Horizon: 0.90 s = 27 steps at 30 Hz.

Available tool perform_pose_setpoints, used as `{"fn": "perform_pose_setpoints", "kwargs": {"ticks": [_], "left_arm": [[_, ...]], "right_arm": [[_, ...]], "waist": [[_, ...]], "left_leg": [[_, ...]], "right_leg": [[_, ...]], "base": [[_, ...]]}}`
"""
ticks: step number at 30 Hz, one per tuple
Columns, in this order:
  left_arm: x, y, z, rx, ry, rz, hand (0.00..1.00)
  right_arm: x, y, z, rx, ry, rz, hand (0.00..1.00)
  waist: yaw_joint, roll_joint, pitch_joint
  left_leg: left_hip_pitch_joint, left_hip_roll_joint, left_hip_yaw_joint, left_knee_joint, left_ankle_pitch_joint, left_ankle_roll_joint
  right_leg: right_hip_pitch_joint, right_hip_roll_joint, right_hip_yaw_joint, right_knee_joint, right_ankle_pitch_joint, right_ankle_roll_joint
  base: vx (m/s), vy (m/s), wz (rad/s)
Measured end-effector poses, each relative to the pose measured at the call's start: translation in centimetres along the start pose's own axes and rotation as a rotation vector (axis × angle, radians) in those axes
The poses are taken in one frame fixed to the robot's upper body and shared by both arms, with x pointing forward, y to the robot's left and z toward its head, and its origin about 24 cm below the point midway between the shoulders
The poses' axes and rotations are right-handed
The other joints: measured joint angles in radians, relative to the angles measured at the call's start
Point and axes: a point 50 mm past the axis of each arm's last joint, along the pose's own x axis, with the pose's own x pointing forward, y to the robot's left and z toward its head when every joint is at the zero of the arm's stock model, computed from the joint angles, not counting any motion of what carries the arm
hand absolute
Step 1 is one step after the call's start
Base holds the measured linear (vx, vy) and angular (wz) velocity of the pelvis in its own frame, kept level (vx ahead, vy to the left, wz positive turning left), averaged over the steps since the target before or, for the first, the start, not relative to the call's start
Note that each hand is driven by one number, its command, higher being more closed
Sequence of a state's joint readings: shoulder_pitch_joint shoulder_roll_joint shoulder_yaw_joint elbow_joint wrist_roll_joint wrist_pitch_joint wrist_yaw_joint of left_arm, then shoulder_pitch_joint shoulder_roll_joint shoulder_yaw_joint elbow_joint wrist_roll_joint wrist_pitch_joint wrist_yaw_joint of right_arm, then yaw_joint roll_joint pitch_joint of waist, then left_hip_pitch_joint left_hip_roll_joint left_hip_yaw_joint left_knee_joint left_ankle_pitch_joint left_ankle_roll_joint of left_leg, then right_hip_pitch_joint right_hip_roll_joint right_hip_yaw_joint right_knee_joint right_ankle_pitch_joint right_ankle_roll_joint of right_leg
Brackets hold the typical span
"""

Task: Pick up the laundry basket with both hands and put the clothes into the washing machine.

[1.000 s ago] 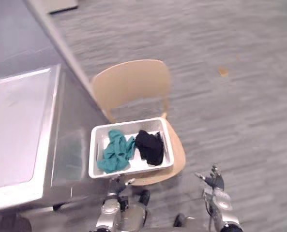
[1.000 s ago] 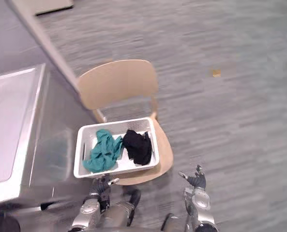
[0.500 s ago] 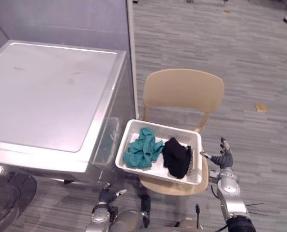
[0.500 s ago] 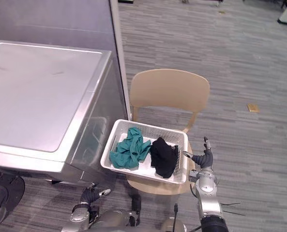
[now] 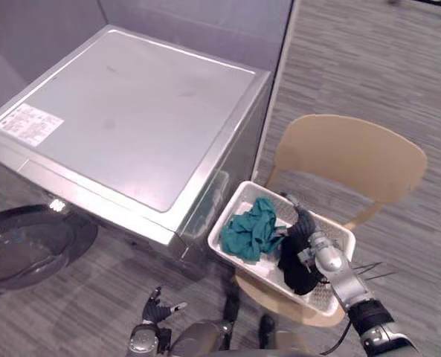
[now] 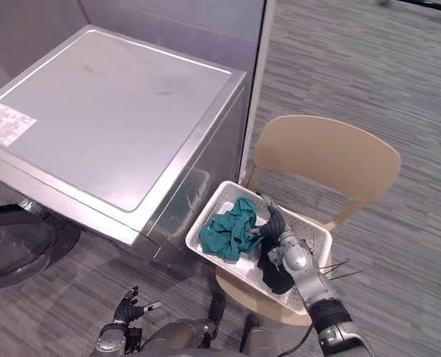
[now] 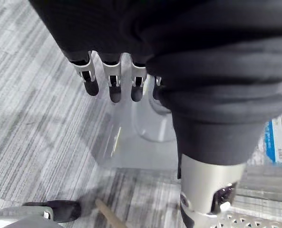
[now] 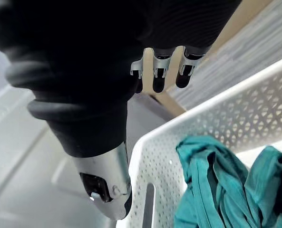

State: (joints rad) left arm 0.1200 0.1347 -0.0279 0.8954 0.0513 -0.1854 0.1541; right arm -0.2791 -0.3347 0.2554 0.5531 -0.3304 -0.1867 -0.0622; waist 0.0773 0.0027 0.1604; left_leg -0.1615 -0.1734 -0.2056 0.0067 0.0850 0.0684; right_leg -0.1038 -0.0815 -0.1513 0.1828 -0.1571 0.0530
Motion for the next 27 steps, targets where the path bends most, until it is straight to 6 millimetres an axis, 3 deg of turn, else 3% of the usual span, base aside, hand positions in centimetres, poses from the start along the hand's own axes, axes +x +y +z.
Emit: {"fn": "perform_pose_setpoints", "kwargs": {"ticks": [3,5,7,10,14,19,20,23,27], "left_arm": [[0.1,-0.2,0.3,-0.006,-0.012,-0.004,0.0],[0.1,-0.5,0.6,-0.013,-0.028,-0.011,0.0],[0.3,-0.7,1.0,-0.016,-0.04,-0.013,0.0],[0.9,-1.2,2.9,-0.031,-0.092,-0.021,0.0],[1.3,-1.6,4.1,-0.054,-0.132,-0.027,0.0],[2.0,-2.3,7.3,-0.075,-0.218,-0.035,0.0],[2.1,-2.4,7.9,-0.09,-0.232,-0.038,0.0],[2.2,-2.6,8.8,-0.094,-0.26,-0.032,0.0],[2.2,-3.0,9.1,-0.098,-0.266,-0.041,0.0]], "right_arm": [[1.1,-0.6,-0.2,-0.087,0.019,0.017,0.0],[2.0,-1.5,0.1,-0.153,0.029,0.008,0.0],[3.1,-2.6,0.5,-0.206,0.039,-0.013,0.0],[4.7,-5.5,0.7,-0.354,0.095,-0.058,0.0],[5.4,-7.4,1.2,-0.481,0.113,-0.067,0.0],[6.0,-9.2,1.5,-0.577,0.146,-0.092,0.0],[6.2,-9.3,1.8,-0.577,0.145,-0.104,1.0],[6.4,-9.1,2.0,-0.58,0.154,-0.119,1.0],[6.9,-9.1,3.1,-0.568,0.127,-0.145,1.0]], "waist": [[0.021,0.022,0.018],[0.022,0.042,0.045],[0.027,0.06,0.073],[0.048,0.09,0.146],[0.058,0.111,0.19],[0.081,0.144,0.24],[0.085,0.147,0.252],[0.104,0.146,0.255],[0.105,0.145,0.256]], "left_leg": [[-0.002,0.0,-0.027,0.0,0.001,0.0],[-0.011,-0.001,-0.041,-0.003,0.011,-0.014],[-0.033,0.0,-0.046,-0.005,0.023,-0.005],[-0.082,0.007,-0.058,-0.006,0.047,-0.024],[-0.123,0.011,-0.078,-0.005,0.062,-0.018],[-0.179,0.008,-0.121,-0.008,0.085,-0.025],[-0.183,0.008,-0.133,-0.012,0.09,-0.032],[-0.191,0.01,-0.153,-0.034,0.107,-0.047],[-0.191,0.015,-0.165,-0.061,0.126,-0.066]], "right_leg": [[0.012,0.01,-0.016,-0.014,0.001,-0.001],[0.007,0.01,-0.025,-0.016,0.002,-0.004],[-0.011,0.011,-0.03,-0.017,0.005,-0.008],[-0.062,0.014,-0.038,-0.01,0.016,-0.024],[-0.115,0.016,-0.052,0.025,0.015,-0.027],[-0.196,0.009,-0.085,0.098,-0.007,-0.038],[-0.206,0.008,-0.091,0.112,-0.014,-0.039],[-0.239,0.005,-0.095,0.154,-0.036,-0.048],[-0.272,0.0,-0.096,0.209,-0.066,-0.061]], "base": [[0.09,-0.077,0.25],[0.03,-0.054,0.19],[-0.02,-0.036,0.11],[-0.06,-0.02,0.07],[-0.08,-0.026,0.11],[-0.09,-0.047,0.2],[-0.09,-0.109,0.22],[-0.07,-0.126,0.19],[-0.04,-0.132,0.12]]}}
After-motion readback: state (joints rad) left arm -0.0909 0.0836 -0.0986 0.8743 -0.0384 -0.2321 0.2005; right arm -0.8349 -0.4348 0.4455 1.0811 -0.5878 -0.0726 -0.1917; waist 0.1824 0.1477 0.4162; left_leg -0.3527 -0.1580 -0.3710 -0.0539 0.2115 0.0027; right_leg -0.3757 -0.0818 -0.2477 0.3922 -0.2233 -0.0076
